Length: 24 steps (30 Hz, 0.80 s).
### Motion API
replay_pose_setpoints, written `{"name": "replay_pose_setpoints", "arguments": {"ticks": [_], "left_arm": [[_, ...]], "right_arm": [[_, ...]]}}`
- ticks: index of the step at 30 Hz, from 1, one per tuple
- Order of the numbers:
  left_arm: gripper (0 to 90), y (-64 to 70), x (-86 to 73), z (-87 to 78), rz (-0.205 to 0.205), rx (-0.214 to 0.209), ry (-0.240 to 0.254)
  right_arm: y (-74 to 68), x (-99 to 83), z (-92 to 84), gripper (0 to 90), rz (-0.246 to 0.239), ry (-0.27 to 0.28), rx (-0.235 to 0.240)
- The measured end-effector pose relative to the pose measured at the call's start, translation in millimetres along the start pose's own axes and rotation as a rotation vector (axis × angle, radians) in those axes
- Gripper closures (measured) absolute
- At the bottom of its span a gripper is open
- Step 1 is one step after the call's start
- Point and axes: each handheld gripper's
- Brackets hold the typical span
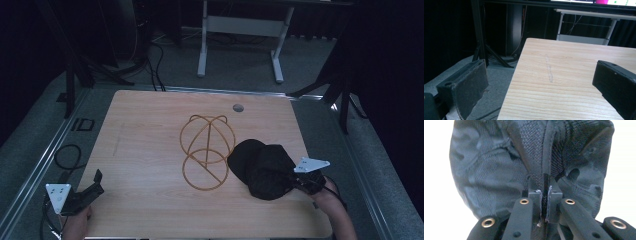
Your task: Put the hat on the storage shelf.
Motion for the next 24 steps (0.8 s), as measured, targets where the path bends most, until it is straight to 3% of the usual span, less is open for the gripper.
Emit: {"name": "replay_pose_setpoints", "arguments": {"ticks": [1, 5, 9, 24], "left_arm": [[0.5, 0.0, 0.0, 0.0, 0.0, 0.0, 0.0], [0.5, -0.1, 0.0, 0.0, 0.0, 0.0, 0.0], [0.5, 0.0, 0.0, -0.1, 0.002, 0.001, 0.0], [0.5, -0.3, 0.0, 0.0, -0.004, 0.0, 0.0]], "right_arm": [[-0.7, -3.9, 0.4, 85.9, 0.031, 0.037, -0.006], [-5.0, -14.3, -0.9, 86.3, 0.074, 0.158, -0.045], [-3.9, -19.5, -4.7, 86.6, 0.12, 0.236, -0.06], [5.2, 9.3, -50.0, 86.9, 0.144, 0.39, -0.124]]}}
Point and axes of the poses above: each handheld gripper's, and its own axes: z roughly forward along the jaws, x roughly out of its top, y roughly to its right, and after that the axes turned 3 degrees about x, right-handed
